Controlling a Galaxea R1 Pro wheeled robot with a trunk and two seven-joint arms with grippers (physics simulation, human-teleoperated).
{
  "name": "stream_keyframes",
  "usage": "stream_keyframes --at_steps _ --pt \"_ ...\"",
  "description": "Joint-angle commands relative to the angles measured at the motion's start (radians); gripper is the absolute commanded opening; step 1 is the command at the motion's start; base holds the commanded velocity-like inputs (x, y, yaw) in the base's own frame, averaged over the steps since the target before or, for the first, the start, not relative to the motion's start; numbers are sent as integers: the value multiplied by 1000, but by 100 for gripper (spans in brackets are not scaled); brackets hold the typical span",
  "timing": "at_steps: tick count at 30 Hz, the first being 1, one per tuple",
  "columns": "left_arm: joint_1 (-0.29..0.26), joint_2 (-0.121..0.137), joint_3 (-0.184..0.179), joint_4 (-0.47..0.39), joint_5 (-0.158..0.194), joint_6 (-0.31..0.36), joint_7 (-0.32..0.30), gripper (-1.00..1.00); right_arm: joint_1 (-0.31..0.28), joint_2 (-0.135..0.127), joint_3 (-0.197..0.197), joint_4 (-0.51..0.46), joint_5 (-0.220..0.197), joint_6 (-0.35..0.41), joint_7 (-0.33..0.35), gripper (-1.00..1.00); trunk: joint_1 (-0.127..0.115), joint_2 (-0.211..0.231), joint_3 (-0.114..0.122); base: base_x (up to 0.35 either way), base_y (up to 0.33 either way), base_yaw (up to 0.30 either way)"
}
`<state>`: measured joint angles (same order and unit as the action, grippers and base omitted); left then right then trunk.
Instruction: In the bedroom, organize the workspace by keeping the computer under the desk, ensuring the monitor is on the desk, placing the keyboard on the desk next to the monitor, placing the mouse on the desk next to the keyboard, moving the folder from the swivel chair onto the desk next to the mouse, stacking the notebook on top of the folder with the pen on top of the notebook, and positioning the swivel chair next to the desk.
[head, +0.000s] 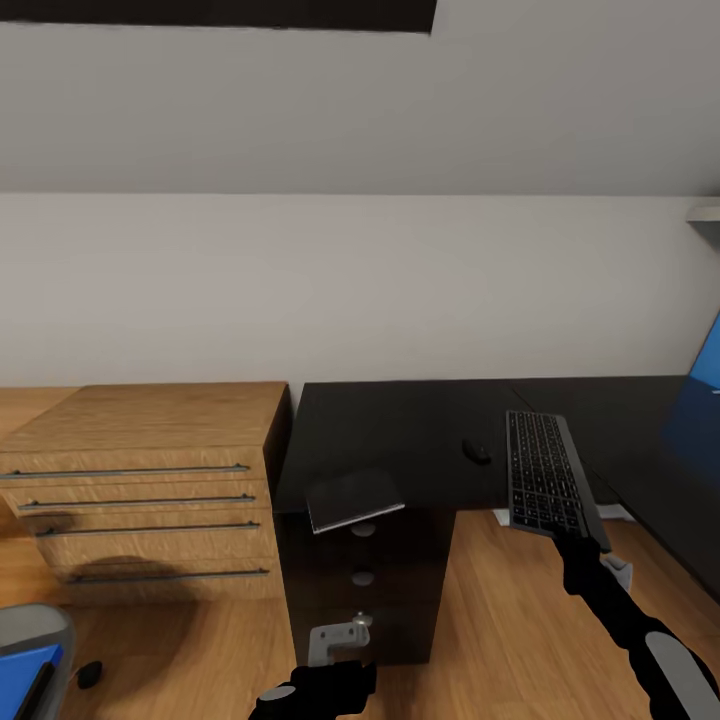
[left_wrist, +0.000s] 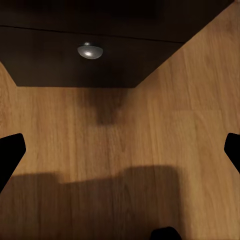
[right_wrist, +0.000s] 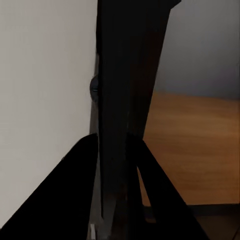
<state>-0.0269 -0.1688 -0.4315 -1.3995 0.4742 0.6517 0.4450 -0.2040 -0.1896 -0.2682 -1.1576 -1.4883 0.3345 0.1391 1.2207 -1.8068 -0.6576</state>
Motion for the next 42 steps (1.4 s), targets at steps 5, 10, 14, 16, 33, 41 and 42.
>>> stream_keyframes --at_steps 5,10,14,16,33,41,42 --pt "-1 0 -1 5 12 2 13 100 2 4 -2 -43 -7 8 -1 -100 -19 35 15 0 0 0" --pt "-1 0 1 10 11 -8 14 100 7 4 -3 -138 -7 11 -4 -100 -39 70 30 -30 -3 0" --pt "-1 -1 -2 29 11 -9 14 100 11 5 -3 -177 -7 12 -9 -100 -54 98 43 -256 -74 0" --pt "-1 -2 -2 32 11 -9 14 100 13 4 -2 -186 -6 11 -11 -100 -62 112 49 -303 -112 0" --pt "-1 -3 -6 40 9 -9 14 100 92 60 1 -332 129 17 -81 -100 -115 210 93 -307 -126 0" --pt "-1 0 -14 39 4 -23 14 100 92 85 0 -343 129 17 -82 -100 -115 210 93 -196 -162 102" --pt "-1 0 -14 39 4 -23 14 100 92 85 0 -343 129 17 -82 -100 -115 210 93 -266 -211 256"
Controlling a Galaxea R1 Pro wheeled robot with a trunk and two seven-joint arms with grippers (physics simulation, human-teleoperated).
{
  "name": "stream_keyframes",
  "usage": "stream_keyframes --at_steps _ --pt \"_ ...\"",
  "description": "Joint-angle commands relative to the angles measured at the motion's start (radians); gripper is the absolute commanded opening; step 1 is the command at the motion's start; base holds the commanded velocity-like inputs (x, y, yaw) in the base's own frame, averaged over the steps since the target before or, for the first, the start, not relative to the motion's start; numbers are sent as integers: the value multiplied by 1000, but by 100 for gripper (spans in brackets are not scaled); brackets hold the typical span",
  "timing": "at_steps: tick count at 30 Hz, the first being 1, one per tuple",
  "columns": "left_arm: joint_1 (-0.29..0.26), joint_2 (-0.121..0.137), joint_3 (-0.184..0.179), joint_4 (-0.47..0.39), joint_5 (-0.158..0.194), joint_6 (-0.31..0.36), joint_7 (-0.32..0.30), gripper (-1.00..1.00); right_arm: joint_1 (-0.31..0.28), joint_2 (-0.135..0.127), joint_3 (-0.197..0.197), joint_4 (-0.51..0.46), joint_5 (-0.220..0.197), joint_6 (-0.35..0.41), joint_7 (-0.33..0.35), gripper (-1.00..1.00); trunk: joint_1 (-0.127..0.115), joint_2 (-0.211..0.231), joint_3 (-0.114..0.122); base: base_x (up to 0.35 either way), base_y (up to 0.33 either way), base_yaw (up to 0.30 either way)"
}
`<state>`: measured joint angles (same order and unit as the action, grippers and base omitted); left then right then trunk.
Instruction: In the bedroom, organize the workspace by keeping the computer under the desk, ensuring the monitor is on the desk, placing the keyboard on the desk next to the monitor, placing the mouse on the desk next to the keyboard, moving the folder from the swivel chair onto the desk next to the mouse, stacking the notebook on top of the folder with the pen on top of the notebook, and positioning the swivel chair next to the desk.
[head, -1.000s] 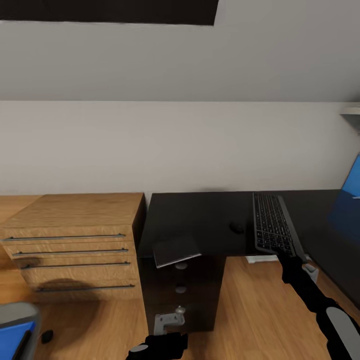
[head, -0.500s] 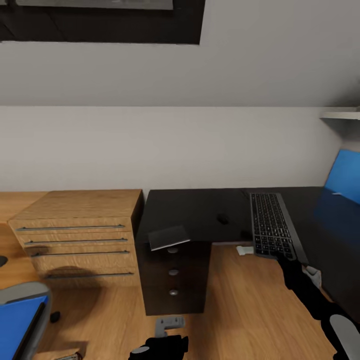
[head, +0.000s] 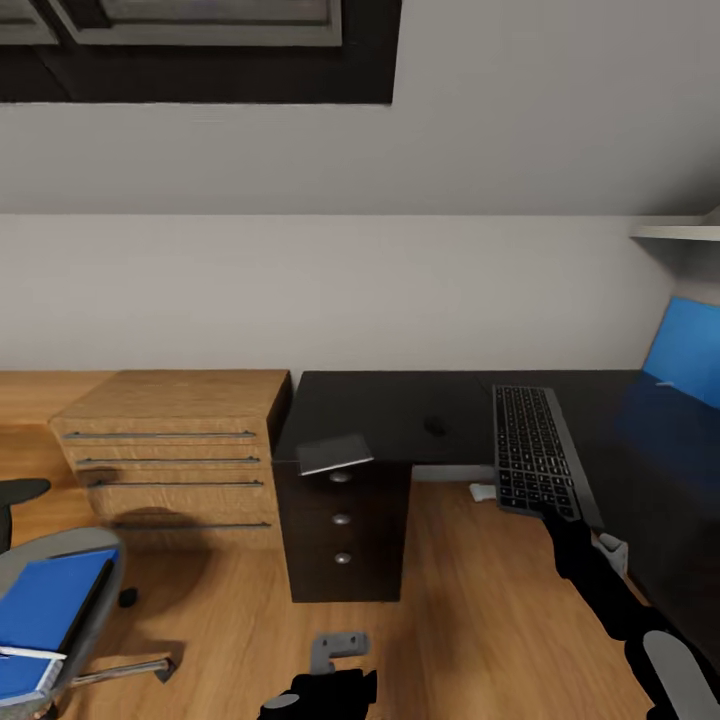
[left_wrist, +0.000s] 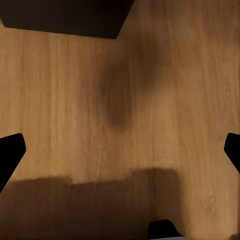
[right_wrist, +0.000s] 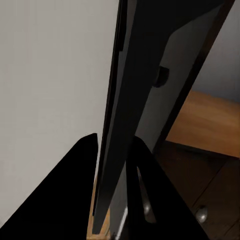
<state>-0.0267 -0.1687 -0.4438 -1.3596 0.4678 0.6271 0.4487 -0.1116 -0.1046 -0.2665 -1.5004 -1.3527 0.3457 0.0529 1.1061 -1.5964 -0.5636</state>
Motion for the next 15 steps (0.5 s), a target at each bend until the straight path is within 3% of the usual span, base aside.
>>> stream_keyframes --at_steps 1,11,15 --pt "-1 0 -1 -1 11 2 10 100 0 0 -2 0 -6 6 4 -100 -1 -1 -1 -273 -195 258" --pt "-1 0 -1 -1 11 2 10 100 0 0 -2 1 -8 6 4 -100 -1 -1 -1 -318 -87 263" --pt "-1 0 0 -1 12 1 10 100 0 0 -2 2 -8 7 4 -100 -1 -1 -1 -335 -7 96"
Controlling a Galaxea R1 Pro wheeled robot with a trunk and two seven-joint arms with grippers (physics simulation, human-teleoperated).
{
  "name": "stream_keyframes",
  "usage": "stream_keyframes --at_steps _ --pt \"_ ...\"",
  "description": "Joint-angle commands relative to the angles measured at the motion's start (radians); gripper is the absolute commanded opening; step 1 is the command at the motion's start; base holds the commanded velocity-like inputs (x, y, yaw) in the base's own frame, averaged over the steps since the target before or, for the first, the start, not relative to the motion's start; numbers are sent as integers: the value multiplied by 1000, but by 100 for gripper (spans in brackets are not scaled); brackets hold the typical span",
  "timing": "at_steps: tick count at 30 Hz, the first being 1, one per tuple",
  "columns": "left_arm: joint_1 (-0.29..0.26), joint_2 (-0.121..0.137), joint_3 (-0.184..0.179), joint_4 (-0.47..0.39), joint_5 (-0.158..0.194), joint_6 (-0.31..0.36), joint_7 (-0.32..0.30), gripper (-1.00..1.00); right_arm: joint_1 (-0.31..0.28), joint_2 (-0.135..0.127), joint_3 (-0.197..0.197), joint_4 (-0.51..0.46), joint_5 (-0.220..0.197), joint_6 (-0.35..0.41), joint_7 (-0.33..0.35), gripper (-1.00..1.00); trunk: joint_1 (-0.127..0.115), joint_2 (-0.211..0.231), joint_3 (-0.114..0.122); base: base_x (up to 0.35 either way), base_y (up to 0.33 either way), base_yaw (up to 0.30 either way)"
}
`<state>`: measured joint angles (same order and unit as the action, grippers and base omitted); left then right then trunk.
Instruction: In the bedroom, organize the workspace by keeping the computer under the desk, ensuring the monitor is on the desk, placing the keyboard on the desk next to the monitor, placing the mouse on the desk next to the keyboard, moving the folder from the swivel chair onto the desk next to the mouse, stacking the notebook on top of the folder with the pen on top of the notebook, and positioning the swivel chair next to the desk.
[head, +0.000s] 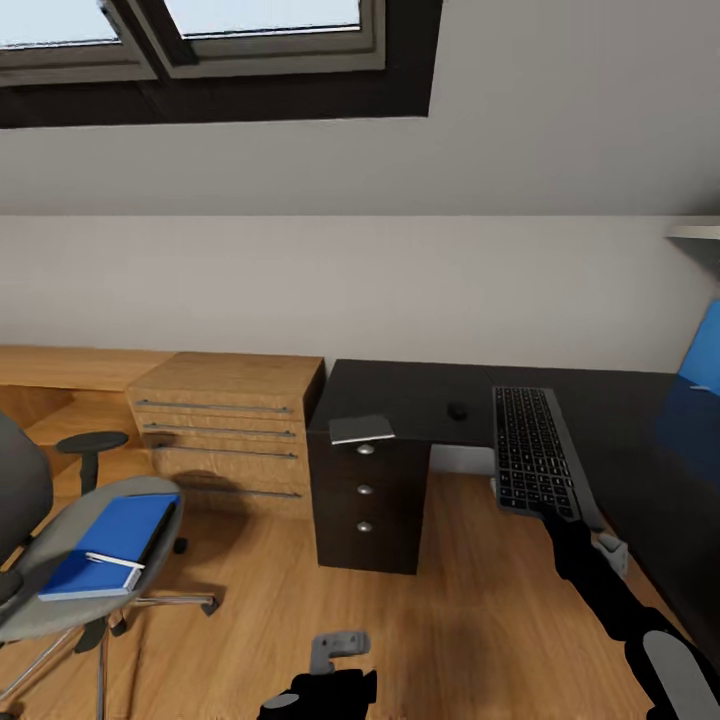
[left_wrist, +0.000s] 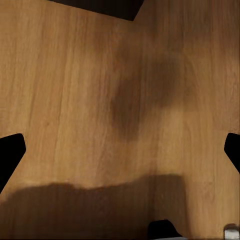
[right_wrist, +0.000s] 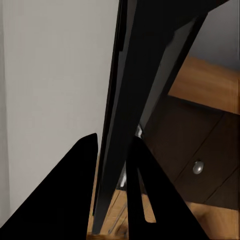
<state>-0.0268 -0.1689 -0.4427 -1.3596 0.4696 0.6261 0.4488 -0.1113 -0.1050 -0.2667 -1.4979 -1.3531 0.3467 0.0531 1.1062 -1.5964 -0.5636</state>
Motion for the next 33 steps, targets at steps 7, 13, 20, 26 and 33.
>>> stream_keyframes --at_steps 7,13,20,26,33 --pt "-1 0 0 -1 14 1 10 100 -1 -1 -2 -1 -6 6 4 -100 -16 27 12 -170 -1 9" --pt "-1 -1 0 -1 12 1 11 100 -1 -2 -3 -1 -6 6 4 -100 -39 69 30 -40 0 0" --pt "-1 0 -1 -1 11 0 11 100 -1 -3 -4 -3 -6 7 4 -100 -66 118 52 -295 -84 0" --pt "-1 0 1 -9 11 -11 11 100 -1 -5 -5 -3 -46 8 4 -100 -89 160 71 -333 -34 0" --pt "-1 0 1 -10 11 -26 11 100 0 -5 -6 -2 -66 8 4 -100 -116 209 93 -336 -2 0"
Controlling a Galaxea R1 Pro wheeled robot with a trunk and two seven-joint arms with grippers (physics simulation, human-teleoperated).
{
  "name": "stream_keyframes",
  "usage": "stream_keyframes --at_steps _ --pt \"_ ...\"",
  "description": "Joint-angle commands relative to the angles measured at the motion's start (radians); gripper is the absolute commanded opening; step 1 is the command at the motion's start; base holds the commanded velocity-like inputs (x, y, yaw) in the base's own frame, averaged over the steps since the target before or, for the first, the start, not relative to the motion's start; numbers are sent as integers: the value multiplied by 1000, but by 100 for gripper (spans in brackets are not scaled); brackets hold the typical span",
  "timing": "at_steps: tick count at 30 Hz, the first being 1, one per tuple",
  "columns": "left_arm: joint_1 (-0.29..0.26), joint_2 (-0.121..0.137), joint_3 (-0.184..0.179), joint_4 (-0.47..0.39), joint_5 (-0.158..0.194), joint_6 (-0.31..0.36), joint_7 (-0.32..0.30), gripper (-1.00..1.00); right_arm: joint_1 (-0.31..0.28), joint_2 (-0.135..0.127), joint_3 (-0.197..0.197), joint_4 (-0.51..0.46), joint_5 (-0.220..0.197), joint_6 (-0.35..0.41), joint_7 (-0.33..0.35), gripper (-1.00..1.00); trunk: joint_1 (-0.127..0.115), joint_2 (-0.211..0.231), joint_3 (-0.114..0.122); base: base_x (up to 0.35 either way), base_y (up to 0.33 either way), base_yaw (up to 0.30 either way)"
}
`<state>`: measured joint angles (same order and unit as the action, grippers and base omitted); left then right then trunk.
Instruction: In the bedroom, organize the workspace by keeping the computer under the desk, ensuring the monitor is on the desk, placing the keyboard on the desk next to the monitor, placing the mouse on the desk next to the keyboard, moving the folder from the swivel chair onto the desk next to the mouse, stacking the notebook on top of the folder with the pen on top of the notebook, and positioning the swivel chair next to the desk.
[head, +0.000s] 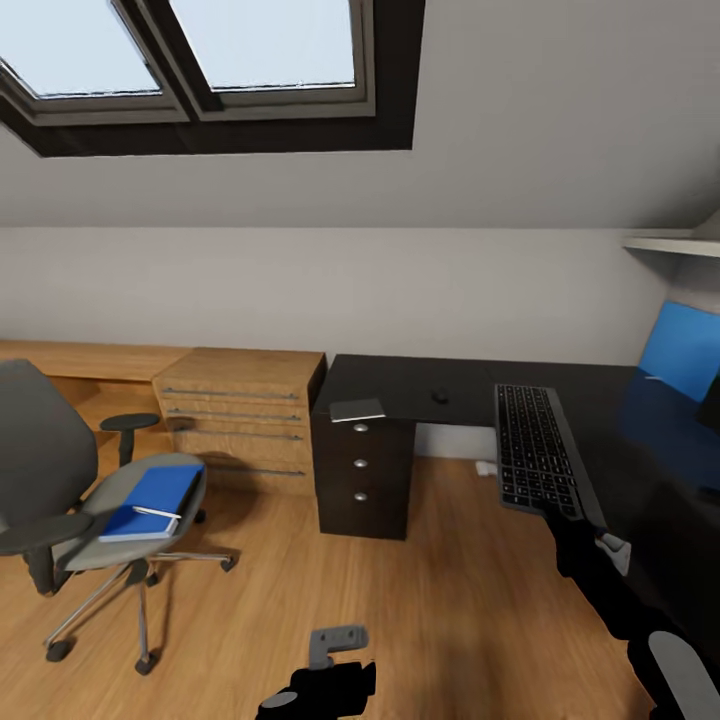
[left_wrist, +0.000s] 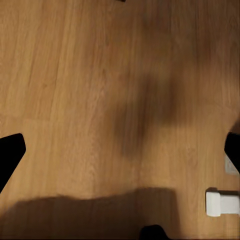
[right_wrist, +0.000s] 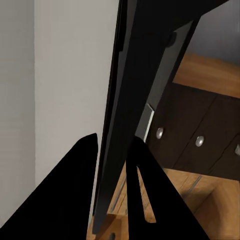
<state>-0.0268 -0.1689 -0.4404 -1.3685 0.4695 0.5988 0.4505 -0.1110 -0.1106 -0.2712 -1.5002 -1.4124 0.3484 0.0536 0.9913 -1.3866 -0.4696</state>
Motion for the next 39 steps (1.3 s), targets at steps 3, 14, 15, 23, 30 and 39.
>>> stream_keyframes --at_steps 3,14,15,23,30,39 --pt "-1 0 -1 -1 11 1 10 100 -1 1 -2 2 -8 5 3 -100 -12 21 8 -337 0 0" --pt "-1 0 -1 -1 9 1 10 100 -1 0 -5 30 -29 4 3 -100 -54 98 43 -334 -81 0" --pt "-1 0 -1 -1 9 1 10 100 -1 0 -12 35 -29 4 2 -100 -58 105 46 -316 -185 0" --pt "-1 0 -3 -1 8 1 11 100 -1 -1 -104 94 -96 68 -1 -100 -89 161 71 -305 -202 0" --pt "-1 0 -3 -1 8 1 11 100 -1 -7 -114 109 -149 118 -3 -100 -116 210 93 -301 -207 0" --pt "-1 0 -3 0 8 1 10 100 -1 -66 -92 167 -153 138 -3 -100 -135 245 109 -185 -127 0"
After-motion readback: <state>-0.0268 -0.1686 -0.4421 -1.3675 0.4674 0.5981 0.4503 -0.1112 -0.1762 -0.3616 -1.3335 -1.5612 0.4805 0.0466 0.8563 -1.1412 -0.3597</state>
